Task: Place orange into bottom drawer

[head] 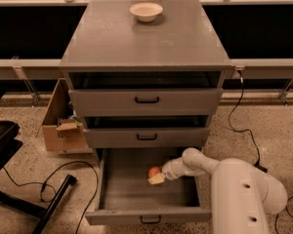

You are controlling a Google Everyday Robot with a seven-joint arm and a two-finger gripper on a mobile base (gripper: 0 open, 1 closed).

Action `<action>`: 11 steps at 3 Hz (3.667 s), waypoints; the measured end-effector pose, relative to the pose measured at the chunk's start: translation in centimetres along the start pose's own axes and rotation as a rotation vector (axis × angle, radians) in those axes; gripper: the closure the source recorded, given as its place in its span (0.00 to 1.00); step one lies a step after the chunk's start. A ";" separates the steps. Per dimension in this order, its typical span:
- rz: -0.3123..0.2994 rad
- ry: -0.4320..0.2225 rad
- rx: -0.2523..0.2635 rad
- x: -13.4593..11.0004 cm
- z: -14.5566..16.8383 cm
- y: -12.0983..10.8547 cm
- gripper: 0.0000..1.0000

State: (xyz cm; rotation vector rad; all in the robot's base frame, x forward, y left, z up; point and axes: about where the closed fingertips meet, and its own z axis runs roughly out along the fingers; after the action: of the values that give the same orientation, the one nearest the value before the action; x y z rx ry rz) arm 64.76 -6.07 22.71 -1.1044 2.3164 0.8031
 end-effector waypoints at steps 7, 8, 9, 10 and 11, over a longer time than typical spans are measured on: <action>0.084 0.122 0.037 6.4 5.6 -2.7 0.00; 0.084 0.122 0.037 6.4 5.6 -2.7 0.00; 0.086 0.101 0.049 6.7 3.4 -2.0 0.00; 0.051 0.024 0.179 5.4 -6.4 -2.4 0.00; -0.019 0.019 0.212 4.2 -14.4 0.7 0.00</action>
Offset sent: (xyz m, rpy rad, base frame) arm -0.0004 -0.0108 -0.0833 -0.1582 0.0984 -0.0240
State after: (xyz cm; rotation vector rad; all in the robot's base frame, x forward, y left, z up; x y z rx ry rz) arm 59.71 -17.56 30.88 -1.0423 2.3400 0.5270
